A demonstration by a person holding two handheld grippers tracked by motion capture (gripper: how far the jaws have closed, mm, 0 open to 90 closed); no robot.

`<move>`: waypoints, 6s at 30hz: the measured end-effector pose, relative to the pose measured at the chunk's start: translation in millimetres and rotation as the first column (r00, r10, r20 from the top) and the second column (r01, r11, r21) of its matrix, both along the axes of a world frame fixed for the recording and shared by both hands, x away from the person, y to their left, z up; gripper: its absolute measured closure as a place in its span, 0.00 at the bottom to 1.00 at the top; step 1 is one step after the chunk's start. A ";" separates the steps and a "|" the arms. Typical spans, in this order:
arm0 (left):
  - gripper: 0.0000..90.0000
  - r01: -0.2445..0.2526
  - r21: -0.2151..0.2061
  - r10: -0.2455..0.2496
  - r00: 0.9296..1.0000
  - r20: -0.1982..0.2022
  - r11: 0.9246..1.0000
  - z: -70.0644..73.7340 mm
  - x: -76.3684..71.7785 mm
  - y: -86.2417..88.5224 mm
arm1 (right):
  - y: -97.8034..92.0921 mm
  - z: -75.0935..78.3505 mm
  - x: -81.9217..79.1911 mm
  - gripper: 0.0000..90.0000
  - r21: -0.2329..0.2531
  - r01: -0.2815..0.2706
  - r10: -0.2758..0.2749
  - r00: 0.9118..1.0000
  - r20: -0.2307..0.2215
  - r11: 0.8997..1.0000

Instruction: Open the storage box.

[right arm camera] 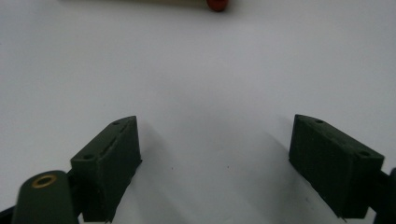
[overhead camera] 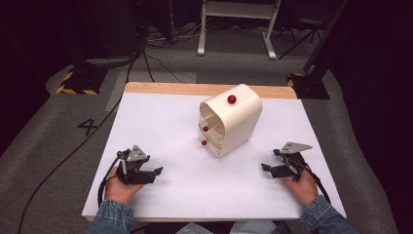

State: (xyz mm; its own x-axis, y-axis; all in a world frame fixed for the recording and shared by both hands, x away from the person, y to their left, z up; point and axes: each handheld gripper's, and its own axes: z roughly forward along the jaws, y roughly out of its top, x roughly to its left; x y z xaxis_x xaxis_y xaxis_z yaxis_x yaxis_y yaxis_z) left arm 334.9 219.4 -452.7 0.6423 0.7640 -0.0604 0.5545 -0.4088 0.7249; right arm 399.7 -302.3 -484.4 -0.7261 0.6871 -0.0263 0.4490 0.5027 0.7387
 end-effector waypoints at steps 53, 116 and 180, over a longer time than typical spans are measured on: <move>0.38 0.119 -0.221 -0.072 0.975 0.208 0.968 35.5 52.1 -67.0 | 0.5 0.0 -1.1 0.19 -0.004 -0.001 0.001 1.000 0.008 1.000; 0.82 0.198 -0.141 -0.180 0.975 0.130 0.970 -3.2 44.0 -77.0 | 1.2 0.1 -2.9 0.20 -0.010 -0.003 0.003 1.000 0.024 1.000; 0.52 0.187 -0.216 -0.152 0.974 0.170 0.958 70.6 41.7 -56.4 | 0.3 -0.1 -0.9 0.19 0.000 -0.002 0.002 1.000 0.004 1.000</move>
State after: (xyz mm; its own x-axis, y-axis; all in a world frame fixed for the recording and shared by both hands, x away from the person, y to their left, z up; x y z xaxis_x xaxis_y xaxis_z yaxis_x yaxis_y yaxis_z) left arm 376.6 163.0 -382.1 0.7762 0.6200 -0.1141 0.3689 -0.3000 0.8797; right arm 398.8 -301.9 -484.4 -0.7274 0.6856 -0.0294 0.4447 0.5036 0.7406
